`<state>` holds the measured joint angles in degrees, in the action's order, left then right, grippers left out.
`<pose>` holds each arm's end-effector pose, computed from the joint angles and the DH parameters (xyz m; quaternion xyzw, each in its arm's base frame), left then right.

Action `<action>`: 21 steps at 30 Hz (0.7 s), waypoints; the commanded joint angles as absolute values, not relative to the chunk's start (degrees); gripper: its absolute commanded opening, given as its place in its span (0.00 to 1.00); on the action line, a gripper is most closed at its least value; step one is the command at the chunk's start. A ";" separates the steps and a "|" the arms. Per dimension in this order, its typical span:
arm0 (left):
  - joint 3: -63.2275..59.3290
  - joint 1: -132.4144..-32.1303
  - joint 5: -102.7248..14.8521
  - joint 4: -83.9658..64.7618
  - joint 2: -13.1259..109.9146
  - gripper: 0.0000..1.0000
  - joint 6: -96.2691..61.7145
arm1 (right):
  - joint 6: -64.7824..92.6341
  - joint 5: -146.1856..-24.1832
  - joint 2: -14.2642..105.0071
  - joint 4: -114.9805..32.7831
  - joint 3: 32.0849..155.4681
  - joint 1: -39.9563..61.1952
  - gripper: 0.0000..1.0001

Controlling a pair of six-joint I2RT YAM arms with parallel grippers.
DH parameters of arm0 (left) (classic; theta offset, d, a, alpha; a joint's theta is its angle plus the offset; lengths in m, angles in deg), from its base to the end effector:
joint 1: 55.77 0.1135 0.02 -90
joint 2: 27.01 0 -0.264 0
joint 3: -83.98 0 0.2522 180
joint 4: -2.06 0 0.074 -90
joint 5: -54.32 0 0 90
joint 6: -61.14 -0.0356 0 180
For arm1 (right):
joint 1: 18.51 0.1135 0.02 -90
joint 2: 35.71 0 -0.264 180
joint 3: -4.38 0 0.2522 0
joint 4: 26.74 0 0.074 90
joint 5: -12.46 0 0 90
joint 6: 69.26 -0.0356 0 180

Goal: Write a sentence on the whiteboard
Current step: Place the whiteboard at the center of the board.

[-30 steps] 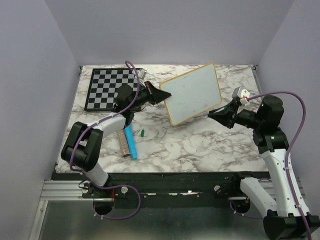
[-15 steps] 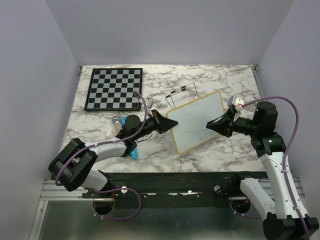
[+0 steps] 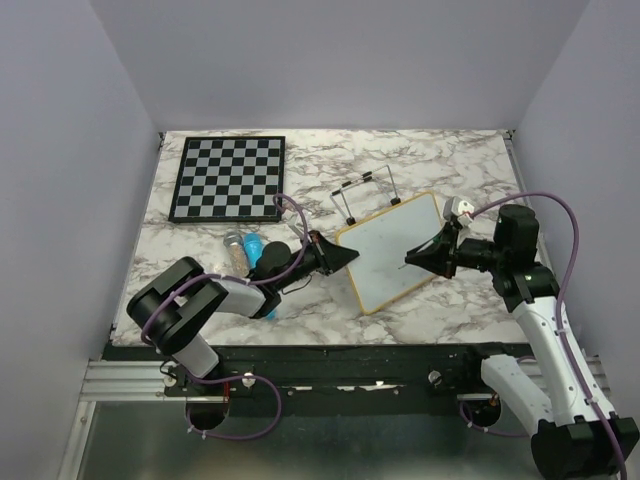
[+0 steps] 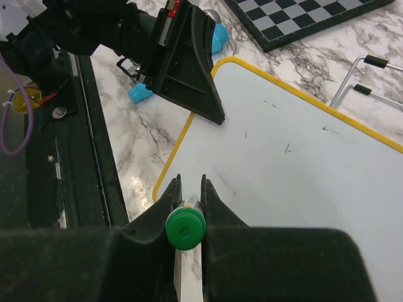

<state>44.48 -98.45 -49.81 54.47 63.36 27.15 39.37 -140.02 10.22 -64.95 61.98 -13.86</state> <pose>0.2068 -0.2025 0.1848 0.0072 0.6978 -0.5954 0.3982 0.1612 0.0448 0.3138 -0.4139 0.6572 0.3831 0.5000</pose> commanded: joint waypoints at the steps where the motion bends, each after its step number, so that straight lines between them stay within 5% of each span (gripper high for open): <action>1: 44.99 -99.28 -48.51 69.23 64.83 0.00 30.47 | 40.95 -140.39 10.87 -61.86 59.98 -12.01 0.01; 21: 46.75 -103.76 -43.41 69.33 66.77 0.00 30.03 | 39.72 -136.78 12.02 -56.76 55.67 -6.47 0.01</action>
